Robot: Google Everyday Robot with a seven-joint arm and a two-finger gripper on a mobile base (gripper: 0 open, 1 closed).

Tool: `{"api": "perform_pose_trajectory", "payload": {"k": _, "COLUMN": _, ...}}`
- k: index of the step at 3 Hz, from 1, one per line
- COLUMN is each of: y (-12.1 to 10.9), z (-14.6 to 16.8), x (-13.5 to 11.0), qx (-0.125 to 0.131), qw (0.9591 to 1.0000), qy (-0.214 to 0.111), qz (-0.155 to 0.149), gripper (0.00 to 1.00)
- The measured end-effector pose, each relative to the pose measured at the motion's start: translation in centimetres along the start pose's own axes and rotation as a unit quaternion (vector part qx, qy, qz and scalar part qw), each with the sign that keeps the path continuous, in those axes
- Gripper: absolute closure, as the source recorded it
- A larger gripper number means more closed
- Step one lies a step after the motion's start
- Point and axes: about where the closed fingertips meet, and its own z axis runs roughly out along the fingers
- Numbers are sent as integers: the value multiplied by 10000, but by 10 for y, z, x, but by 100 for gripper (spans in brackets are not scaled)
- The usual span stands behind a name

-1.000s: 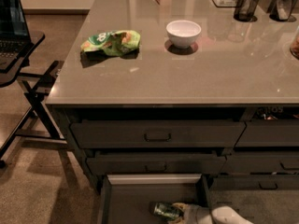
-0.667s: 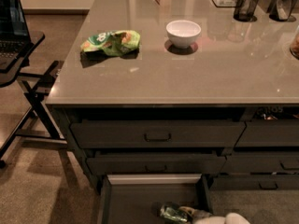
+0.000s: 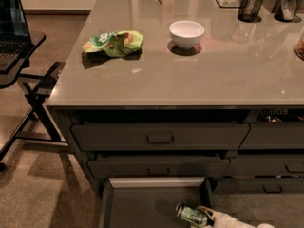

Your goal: Pick green can from bottom drawer and place on counter

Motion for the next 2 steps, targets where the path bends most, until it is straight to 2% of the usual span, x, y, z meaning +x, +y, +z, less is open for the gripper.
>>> {"api": "perform_pose_trajectory", "payload": {"k": 1, "y": -24, "z": -43, "x": -73, "qx": 172, "qw": 9981, "qy": 158, "qz": -562, "gripper": 100}}
{"api": "perform_pose_trajectory", "payload": {"k": 2, "y": -46, "z": -95, "x": -129, "qx": 410, "qw": 9911, "qy": 503, "qz": -1161, "gripper": 100}}
